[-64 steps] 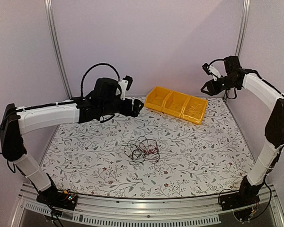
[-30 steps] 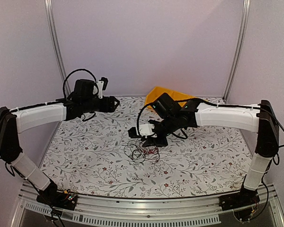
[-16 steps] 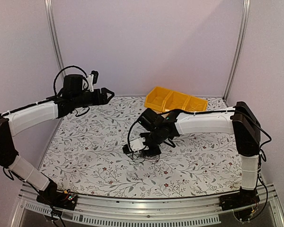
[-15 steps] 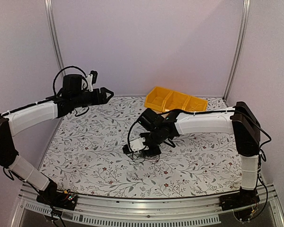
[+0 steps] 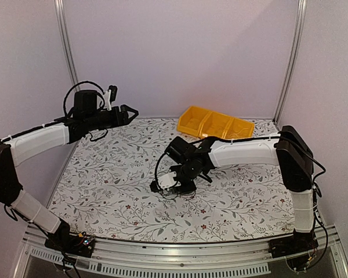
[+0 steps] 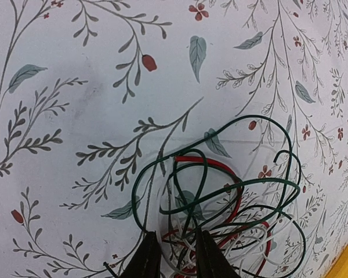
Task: Untangle the cables
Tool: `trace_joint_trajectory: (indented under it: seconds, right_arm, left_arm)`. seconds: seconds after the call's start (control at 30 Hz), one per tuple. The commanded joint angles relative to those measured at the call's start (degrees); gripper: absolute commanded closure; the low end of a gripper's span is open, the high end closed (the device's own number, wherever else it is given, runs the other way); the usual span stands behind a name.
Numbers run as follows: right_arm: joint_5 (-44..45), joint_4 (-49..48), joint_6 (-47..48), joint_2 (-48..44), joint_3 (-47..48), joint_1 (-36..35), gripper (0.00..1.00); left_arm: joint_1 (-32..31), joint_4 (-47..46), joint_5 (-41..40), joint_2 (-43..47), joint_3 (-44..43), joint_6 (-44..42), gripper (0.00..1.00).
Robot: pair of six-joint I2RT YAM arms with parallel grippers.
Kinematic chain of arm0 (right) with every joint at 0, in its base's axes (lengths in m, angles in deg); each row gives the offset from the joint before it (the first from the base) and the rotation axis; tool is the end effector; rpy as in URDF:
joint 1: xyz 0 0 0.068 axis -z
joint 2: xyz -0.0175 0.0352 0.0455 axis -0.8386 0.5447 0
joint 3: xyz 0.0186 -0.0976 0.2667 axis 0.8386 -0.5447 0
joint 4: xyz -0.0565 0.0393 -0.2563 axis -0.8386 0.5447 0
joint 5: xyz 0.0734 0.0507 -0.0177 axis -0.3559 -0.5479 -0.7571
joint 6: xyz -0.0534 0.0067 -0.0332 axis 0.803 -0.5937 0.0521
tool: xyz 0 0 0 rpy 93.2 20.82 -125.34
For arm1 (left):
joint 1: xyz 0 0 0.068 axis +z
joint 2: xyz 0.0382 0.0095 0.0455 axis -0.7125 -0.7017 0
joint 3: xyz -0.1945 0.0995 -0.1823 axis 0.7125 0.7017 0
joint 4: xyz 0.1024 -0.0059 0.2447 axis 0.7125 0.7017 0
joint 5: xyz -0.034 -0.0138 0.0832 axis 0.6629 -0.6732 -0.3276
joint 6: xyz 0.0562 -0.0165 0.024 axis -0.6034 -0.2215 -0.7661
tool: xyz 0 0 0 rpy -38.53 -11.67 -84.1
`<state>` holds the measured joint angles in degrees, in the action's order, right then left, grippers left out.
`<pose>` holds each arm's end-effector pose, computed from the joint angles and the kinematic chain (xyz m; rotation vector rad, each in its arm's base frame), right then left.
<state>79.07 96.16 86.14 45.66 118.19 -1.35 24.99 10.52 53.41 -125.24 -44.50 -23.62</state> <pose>0.2362 0.3931 0.1660 -2.3012 1.3970 0.1528 0.3297 -0.1386 0.3104 0.1283 1.9950 -0.8212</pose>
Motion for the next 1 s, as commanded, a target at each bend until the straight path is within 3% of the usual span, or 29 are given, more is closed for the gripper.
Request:
trace_joint_trajectory:
  seconds: [0.0, 0.23, 0.43, 0.63, 0.83, 0.97]
  right_arm:
    - [1.1, 1.0, -0.5, -0.4, 2.2, -0.8, 0.76]
    - [1.0, 1.4, -1.1, -3.0, 2.0, -0.9, 1.00]
    - [-0.1, 2.0, -3.0, -5.3, 3.0, -0.9, 1.00]
    - [-6.0, 2.7, -7.3, -13.7, 4.7, -0.4, 1.00]
    - [-11.2, 5.2, -11.9, -18.9, 6.2, 2.1, 1.00]
    - [-15.4, 4.7, -15.3, -22.4, 5.8, 5.0, 1.00]
  left_arm:
    - [0.7, -1.6, 1.1, 1.8, 0.4, 0.2, 0.24]
    - [0.7, -1.7, 1.6, 1.3, 0.5, 0.3, 0.24]
    - [0.7, -3.0, 2.6, 1.6, 1.0, -0.9, 0.26]
    - [-1.2, -6.4, 0.9, 4.0, 3.6, -5.2, 0.30]
    - [-11.1, -2.8, -6.9, 6.6, 2.3, -14.7, 0.29]
    - [-17.3, -4.0, -11.3, 9.9, 6.2, -11.7, 0.29]
